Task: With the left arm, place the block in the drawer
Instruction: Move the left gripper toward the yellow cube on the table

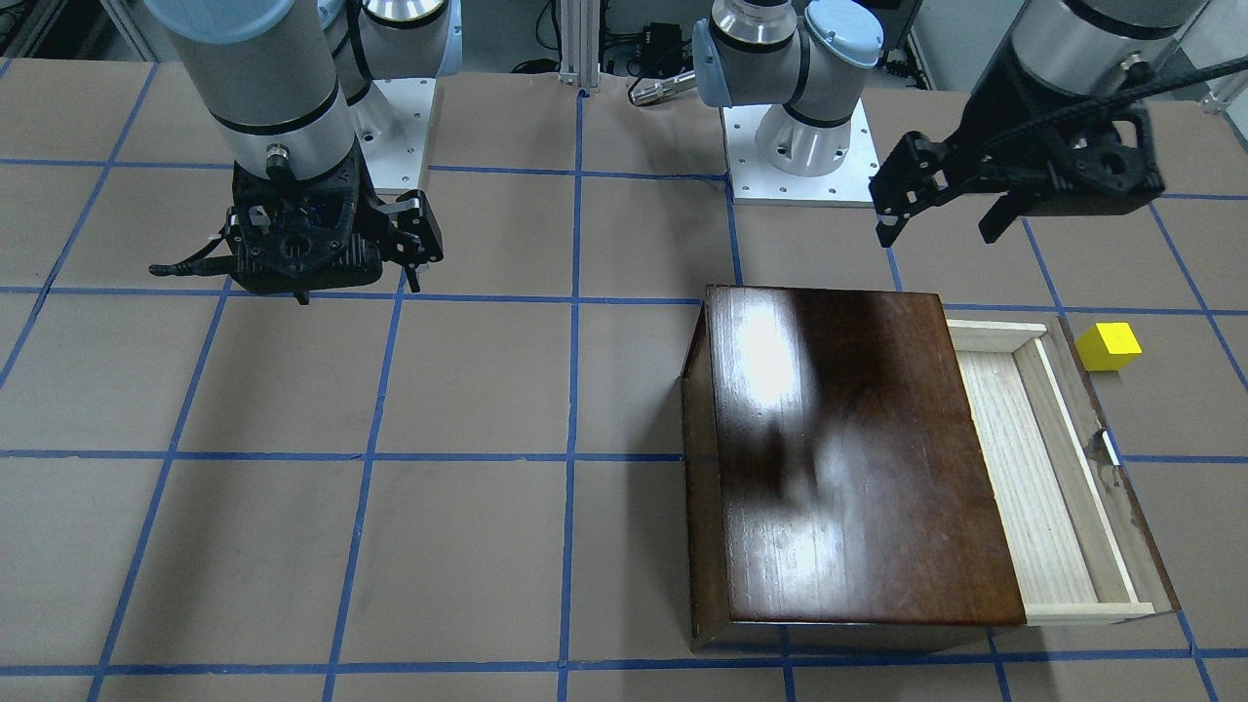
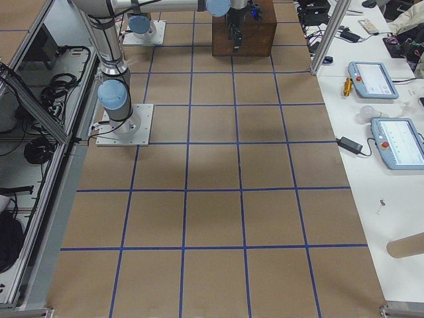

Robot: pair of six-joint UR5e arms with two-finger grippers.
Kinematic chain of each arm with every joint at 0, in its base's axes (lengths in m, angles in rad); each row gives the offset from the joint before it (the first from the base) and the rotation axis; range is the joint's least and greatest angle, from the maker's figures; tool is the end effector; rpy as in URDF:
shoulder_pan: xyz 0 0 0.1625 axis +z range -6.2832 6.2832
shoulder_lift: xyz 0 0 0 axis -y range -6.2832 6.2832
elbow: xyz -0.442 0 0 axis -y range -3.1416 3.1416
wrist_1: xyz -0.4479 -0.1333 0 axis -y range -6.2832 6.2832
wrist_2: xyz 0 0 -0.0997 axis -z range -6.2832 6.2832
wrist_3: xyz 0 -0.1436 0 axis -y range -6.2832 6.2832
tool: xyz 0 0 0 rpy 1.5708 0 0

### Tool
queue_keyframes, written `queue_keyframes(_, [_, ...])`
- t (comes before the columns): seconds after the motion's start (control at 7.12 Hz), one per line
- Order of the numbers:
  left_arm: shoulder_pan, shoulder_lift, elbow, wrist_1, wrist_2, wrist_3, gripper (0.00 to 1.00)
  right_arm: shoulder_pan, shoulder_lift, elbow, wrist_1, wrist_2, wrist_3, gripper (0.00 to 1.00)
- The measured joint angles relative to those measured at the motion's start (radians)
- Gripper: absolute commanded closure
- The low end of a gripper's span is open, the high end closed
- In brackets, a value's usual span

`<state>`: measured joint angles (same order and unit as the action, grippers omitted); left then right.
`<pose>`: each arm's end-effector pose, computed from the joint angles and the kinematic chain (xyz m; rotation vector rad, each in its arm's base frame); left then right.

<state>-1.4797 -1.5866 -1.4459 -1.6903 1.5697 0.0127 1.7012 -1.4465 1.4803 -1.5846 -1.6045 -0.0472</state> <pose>-0.0828 -0.5603 0.5086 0.1231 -3.1375 -0.0162 0.2053 -0.5775 0.4405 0.2761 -3.0947 -0.0289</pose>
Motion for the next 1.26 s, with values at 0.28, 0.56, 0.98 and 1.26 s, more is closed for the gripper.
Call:
queue_keyframes(0.28, [-0.057,0.009,-0.068,0.111,0.030,-0.029,0.00,0.000,0.000,0.000,0.000,0.001,0.000,0.00])
queue_keyframes(0.56, [-0.067,0.016,-0.092,0.157,0.035,-0.031,0.00,0.000,0.000,0.000,0.000,0.000,0.000,0.00])
queue_keyframes(0.98, [-0.067,0.024,-0.091,0.161,0.035,-0.025,0.00,0.000,0.000,0.000,0.000,0.000,0.000,0.00])
queue_keyframes(1.26, [-0.061,0.028,-0.088,0.156,0.035,-0.012,0.00,0.000,0.000,0.000,0.000,0.000,0.001,0.00])
